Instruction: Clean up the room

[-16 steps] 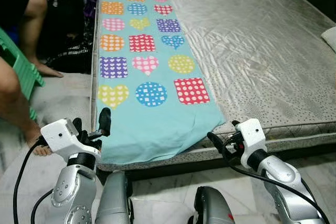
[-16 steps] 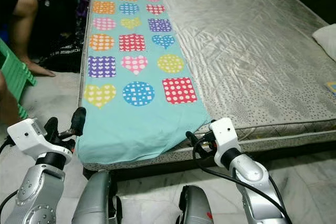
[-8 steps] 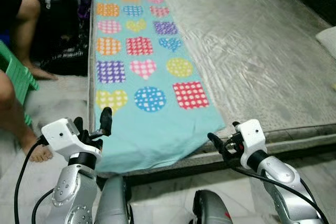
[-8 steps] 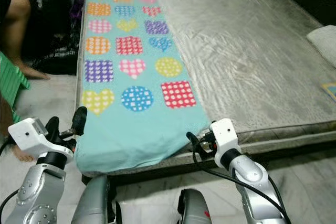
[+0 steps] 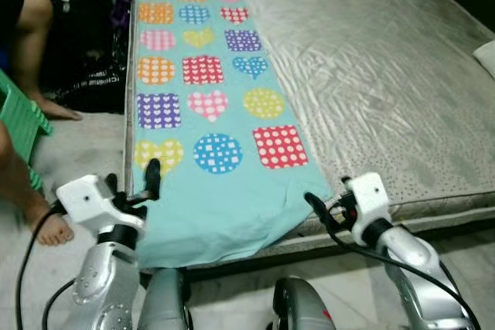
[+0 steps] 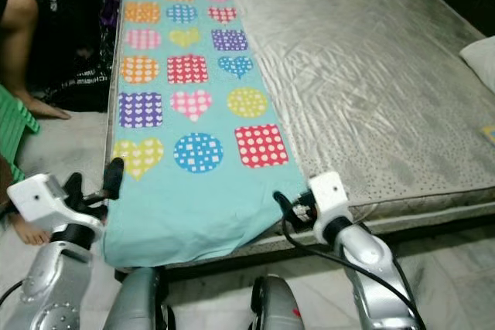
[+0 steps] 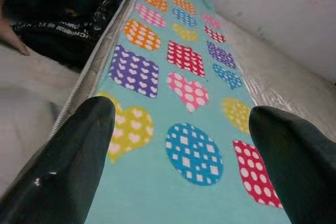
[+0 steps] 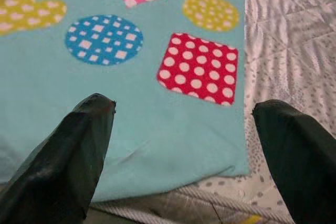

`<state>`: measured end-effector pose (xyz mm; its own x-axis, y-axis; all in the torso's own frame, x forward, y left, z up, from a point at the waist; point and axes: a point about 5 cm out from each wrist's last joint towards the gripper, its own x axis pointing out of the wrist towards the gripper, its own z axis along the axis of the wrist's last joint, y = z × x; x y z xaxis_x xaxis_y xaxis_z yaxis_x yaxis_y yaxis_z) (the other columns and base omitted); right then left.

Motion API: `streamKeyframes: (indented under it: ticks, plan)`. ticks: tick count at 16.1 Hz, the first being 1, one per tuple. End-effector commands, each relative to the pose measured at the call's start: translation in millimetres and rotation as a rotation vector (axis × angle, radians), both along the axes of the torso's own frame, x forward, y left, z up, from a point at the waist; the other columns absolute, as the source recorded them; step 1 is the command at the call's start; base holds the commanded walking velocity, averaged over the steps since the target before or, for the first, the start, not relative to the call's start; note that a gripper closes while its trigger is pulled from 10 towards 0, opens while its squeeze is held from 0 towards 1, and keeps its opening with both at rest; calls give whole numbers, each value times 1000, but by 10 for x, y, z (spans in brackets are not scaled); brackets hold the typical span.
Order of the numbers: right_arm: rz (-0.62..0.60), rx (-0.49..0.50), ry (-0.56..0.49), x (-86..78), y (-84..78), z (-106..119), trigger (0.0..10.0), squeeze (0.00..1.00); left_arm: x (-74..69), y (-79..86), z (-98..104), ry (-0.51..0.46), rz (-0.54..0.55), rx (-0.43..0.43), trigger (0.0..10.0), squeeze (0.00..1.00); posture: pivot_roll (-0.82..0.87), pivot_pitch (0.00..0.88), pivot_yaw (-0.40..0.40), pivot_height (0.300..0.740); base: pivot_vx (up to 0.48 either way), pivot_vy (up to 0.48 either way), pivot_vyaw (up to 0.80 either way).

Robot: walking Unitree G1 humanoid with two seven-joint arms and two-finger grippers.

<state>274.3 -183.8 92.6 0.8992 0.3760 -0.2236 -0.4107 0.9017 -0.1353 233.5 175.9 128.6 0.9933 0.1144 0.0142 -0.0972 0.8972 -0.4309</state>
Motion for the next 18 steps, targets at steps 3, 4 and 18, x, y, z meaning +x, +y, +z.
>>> streamKeyframes:
  ticks: [3,4,18]
  plan:
    - [-18,-13,13,-32,-88,-36,10000,0,0,-58,-32,23,-13,-1,10000,0,-40,162,-83,615,0,0,0]
    - [-17,-14,13,-35,-88,-35,10000,0,-4,-59,-34,25,-13,-2,10000,0,-41,163,-82,615,0,0,0]
    - [-114,52,2,420,169,136,10000,0,-150,221,-37,93,157,115,10000,0,15,228,-76,547,0,0,0]
